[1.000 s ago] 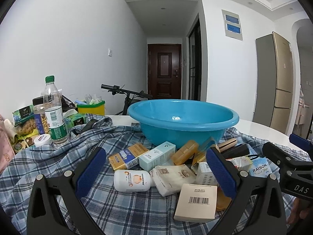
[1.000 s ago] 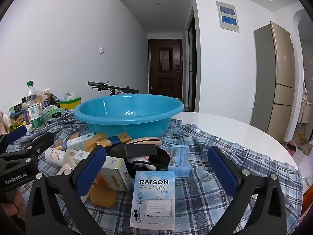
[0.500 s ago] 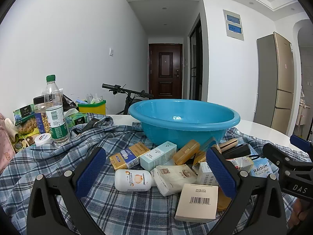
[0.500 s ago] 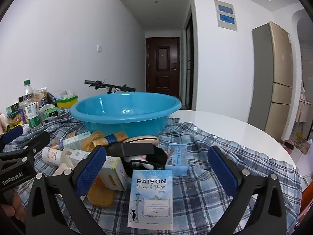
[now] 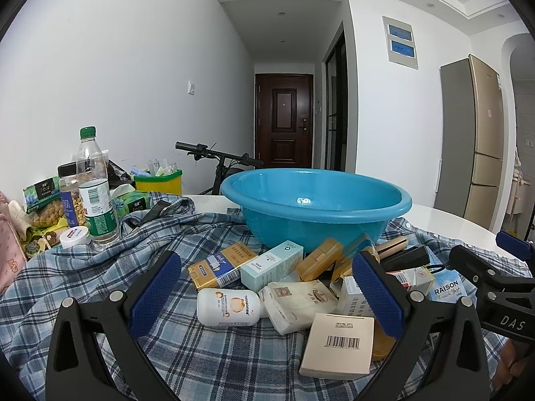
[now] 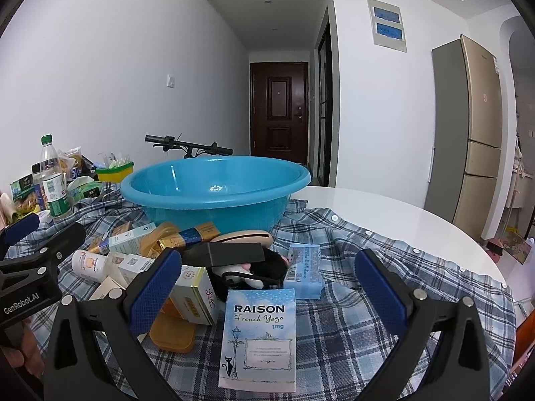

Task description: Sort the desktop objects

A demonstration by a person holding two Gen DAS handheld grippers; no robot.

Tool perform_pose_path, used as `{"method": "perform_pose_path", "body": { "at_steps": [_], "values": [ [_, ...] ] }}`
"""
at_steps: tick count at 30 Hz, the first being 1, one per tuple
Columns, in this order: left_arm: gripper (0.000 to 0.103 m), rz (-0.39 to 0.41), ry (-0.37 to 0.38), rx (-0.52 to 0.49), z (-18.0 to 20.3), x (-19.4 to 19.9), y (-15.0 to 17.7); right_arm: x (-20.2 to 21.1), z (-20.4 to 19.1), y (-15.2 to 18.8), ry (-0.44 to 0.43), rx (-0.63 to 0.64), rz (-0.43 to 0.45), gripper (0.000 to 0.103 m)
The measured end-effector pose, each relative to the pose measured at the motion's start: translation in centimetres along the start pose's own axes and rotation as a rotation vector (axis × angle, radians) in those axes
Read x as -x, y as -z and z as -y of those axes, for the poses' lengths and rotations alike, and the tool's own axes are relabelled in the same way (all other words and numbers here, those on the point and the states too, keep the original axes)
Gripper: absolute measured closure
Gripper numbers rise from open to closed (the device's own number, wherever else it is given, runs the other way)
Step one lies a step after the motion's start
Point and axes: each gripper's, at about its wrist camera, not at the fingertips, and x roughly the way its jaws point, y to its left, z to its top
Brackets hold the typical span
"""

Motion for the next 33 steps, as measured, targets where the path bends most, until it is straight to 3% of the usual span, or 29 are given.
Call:
{"method": "perform_pose_path", "body": {
  "at_steps": [4, 7, 18, 26, 33],
  "values": [
    [0.000, -0.070, 0.034, 0.003, 0.0, -1.2, -0.2, -0.7, -0.3, -0.2, -0.015, 0.013, -0.032, 0.000],
    [0.000, -0.115, 0.070, 0.050, -0.5, -1.8, -1.4, -0.6, 0.5, -1.5, -0.044, -0.047, -0.039, 0.000],
    [0.000, 0.037, -0.043, 0.018, -1.6, 1.1, -9.5, 2.1, 1.4, -9.5, -0.009, -0.032, 0.103, 0.000],
    [0.000, 0.152, -0.042, -0.005, -2.1, 2.7, -15.9, 3.4, 0.4, -14.8, -0.014, 0.001, 0.182, 0.000],
    [0.000, 0.219, -0.054, -0.079, -1.1, 3.8, -19.0, 3.6, 0.1, -18.1, -0.030, 0.008, 0.215, 0.000]
  ]
}}
